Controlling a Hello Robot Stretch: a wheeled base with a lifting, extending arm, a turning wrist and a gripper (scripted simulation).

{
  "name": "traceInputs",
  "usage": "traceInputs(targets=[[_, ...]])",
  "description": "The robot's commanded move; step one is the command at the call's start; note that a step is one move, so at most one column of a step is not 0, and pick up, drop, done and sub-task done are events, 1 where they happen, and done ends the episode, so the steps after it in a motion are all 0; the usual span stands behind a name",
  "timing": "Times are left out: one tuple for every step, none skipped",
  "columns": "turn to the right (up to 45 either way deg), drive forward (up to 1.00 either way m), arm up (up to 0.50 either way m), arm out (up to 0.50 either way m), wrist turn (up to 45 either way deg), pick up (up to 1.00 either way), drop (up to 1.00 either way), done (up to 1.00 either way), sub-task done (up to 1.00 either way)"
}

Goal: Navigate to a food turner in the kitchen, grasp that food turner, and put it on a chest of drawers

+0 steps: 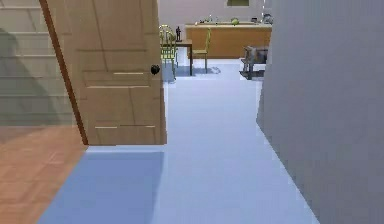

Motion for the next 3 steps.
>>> traceInputs(targets=[[18.0, 0.00, 0.00, 0.00, 0.0, 0.00, 0.00, 0.00, 0.00], [0.0, 0.05, 0.00, 0.00, 0.0, 0.00, 0.00, 0.00, 0.00], [-6.0, 0.00, 0.00, 0.00, 0.0, 0.00, 0.00, 0.00, 0.00]])
